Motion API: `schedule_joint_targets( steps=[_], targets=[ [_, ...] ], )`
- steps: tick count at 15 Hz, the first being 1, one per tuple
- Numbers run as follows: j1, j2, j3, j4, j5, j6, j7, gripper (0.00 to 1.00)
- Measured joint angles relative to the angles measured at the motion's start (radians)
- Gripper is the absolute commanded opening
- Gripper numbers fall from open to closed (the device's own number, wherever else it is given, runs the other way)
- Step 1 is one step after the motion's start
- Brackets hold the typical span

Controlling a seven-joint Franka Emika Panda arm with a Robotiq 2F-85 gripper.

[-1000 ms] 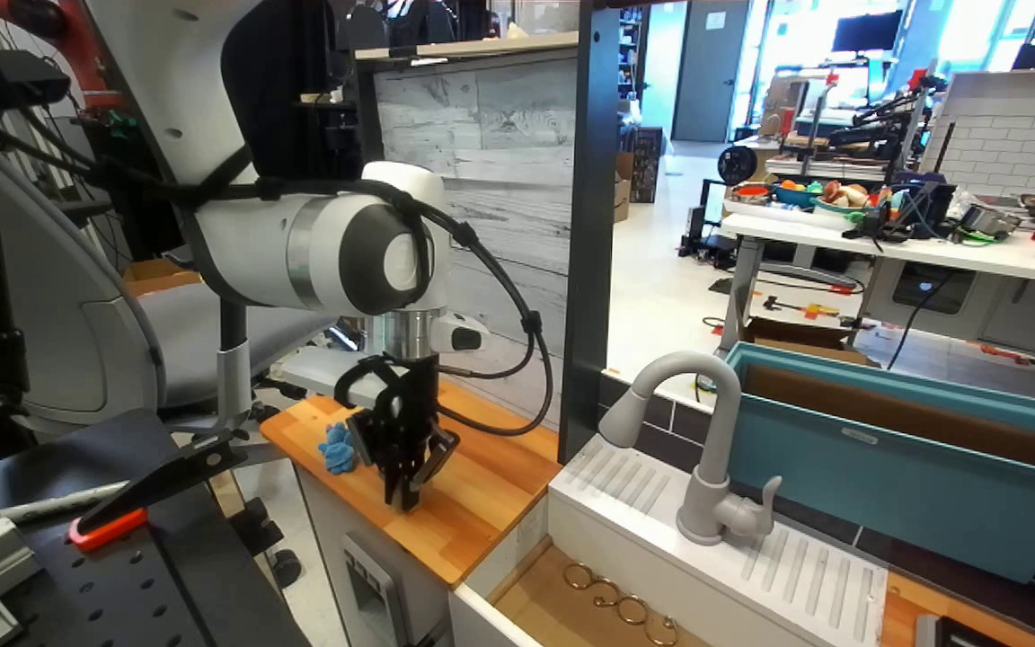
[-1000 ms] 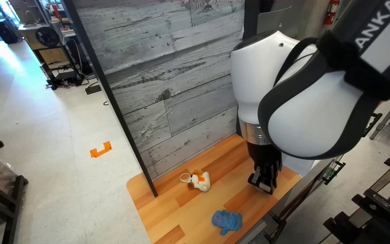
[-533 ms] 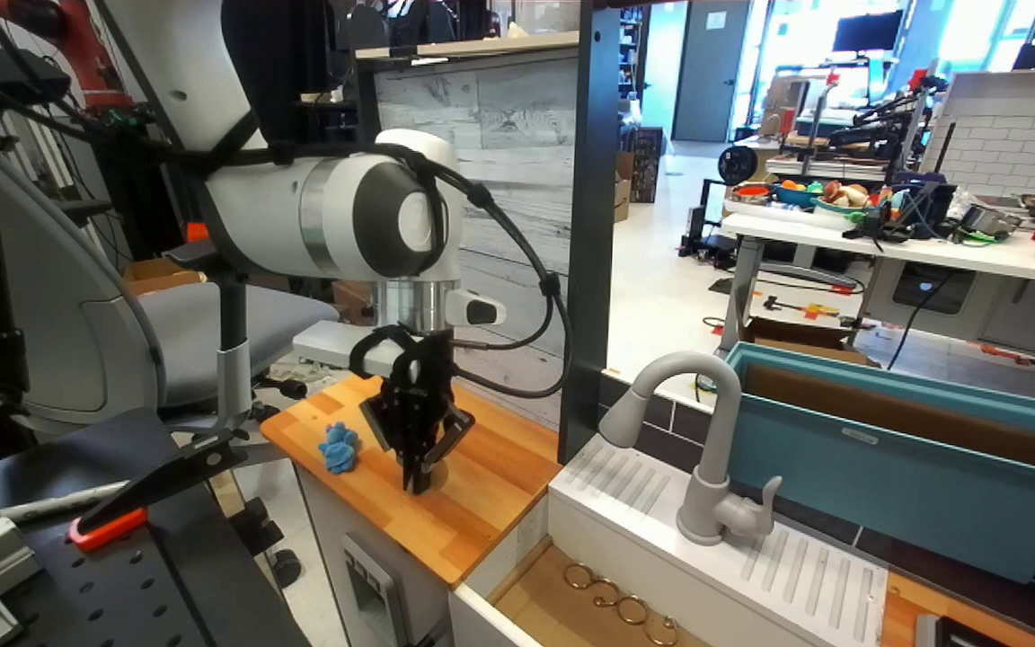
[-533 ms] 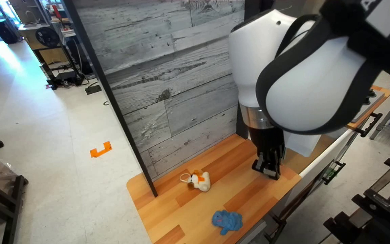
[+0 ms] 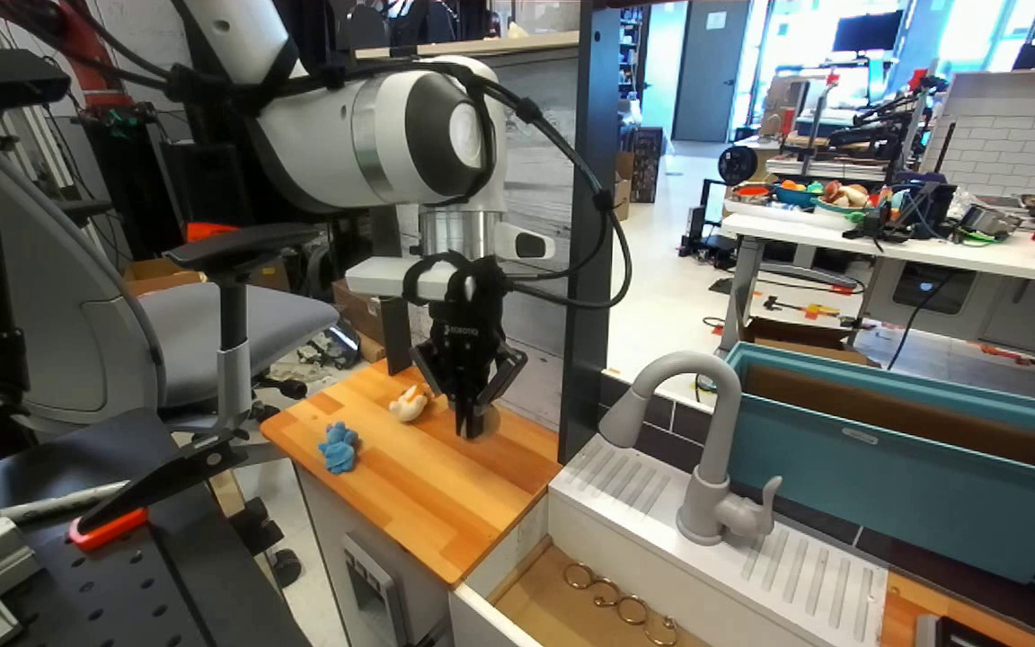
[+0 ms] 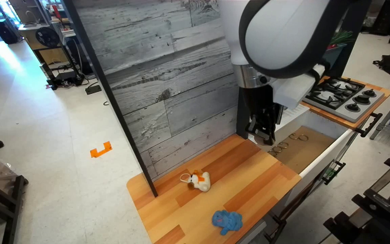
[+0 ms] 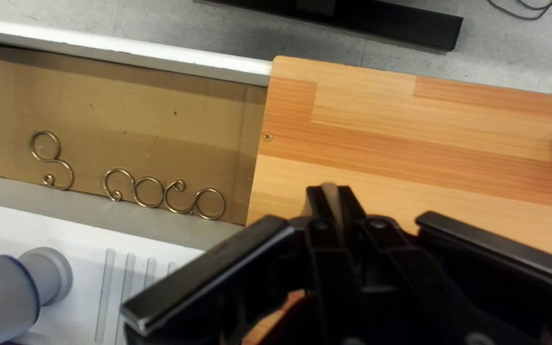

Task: Move the cookie to the left

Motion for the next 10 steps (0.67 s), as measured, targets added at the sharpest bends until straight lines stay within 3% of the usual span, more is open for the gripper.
schedule_joint_targets(
  steps=[4, 10],
  targets=[
    [0.000, 0.037, -0.010, 0.071, -0.016, -0.063, 0.000, 0.02],
    [0.004, 0.120, -0.023, 0.128, -0.078, -0.065, 0.008, 0.02]
  ],
)
